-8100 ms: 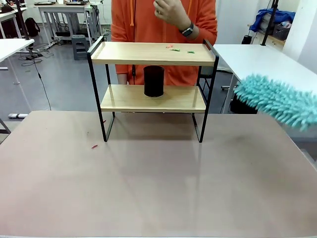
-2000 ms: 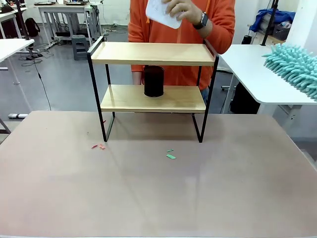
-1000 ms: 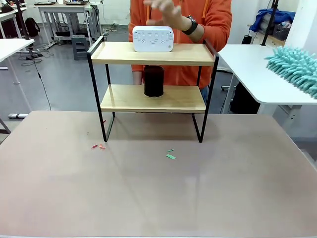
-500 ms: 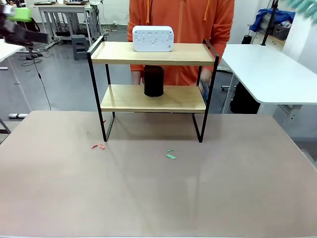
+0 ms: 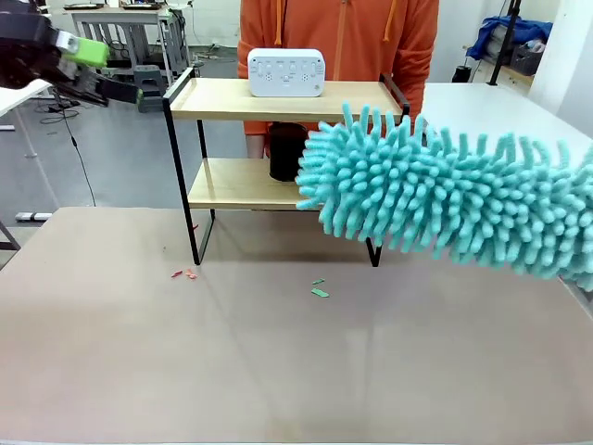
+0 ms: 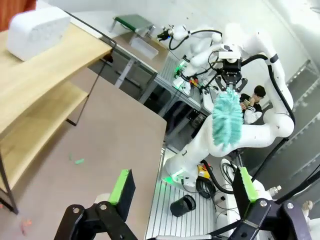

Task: Clean the shelf.
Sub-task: Hand the Duster back to the human.

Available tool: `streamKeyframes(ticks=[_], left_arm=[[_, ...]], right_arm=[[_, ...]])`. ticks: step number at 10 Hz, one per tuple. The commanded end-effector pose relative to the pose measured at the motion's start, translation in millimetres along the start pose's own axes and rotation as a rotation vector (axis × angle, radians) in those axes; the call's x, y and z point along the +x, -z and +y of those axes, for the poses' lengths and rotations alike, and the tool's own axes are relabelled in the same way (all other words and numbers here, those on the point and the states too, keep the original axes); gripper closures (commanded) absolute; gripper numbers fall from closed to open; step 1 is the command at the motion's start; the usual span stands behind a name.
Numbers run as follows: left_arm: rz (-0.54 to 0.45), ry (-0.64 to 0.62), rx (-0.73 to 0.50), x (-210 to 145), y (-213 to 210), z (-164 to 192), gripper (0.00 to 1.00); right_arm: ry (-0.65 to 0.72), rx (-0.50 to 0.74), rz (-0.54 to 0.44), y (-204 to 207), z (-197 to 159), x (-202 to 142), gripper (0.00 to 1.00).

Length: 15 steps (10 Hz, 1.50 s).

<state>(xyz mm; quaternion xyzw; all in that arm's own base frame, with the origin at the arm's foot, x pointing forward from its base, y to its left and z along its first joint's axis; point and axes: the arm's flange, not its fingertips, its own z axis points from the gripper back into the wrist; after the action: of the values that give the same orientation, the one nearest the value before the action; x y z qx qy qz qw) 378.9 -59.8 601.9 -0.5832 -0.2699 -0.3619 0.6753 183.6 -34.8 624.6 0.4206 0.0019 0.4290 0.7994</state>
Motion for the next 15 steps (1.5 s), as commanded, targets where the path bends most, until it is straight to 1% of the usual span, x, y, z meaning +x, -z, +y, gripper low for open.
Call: streamKeyframes(ticks=[1,2,3,4,5,6,7,8,9,10,12,13,15], left_arm=[[0.019,-0.008,-0.02,-1,11,4,0.0],[0.07,0.03,0.023,6,33,3,0.0],[0.12,0.05,-0.001,15,53,4,0.0],[0.149,0.06,-0.005,22,66,5,0.0],[0.202,0.058,-0.028,23,81,7,0.0],[0.271,0.07,-0.054,21,98,5,0.0],[0.374,0.103,-0.111,16,120,-1,0.0],[0.473,0.132,-0.151,10,139,-9,0.0],[0.533,0.157,-0.19,6,157,-14,0.0],[0.576,0.167,-0.226,3,174,-15,0.0],[0.654,0.189,-0.257,-4,198,-17,0.0],[0.669,0.194,-0.263,-7,206,-16,0.0],[0.684,0.203,-0.277,-11,213,-17,0.0]], right_arm=[[0.033,-0.027,0.099,-5,0,11,0.88],[0.017,-0.059,0.204,7,1,45,0.88],[-0.016,-0.092,0.298,19,7,77,0.88],[-0.036,-0.11,0.333,25,12,101,0.88],[-0.032,-0.143,0.37,34,15,123,0.88],[-0.026,-0.17,0.379,43,18,143,0.88],[-0.04,-0.179,0.357,51,18,160,0.88],[-0.054,-0.171,0.33,56,15,171,0.88],[-0.07,-0.136,0.312,61,12,178,0.88],[-0.082,-0.107,0.303,64,7,181,0.88],[-0.085,-0.054,0.231,62,-1,181,0.88],[-0.08,-0.037,0.209,60,-3,180,0.88],[-0.076,-0.029,0.196,58,-6,177,0.88]])
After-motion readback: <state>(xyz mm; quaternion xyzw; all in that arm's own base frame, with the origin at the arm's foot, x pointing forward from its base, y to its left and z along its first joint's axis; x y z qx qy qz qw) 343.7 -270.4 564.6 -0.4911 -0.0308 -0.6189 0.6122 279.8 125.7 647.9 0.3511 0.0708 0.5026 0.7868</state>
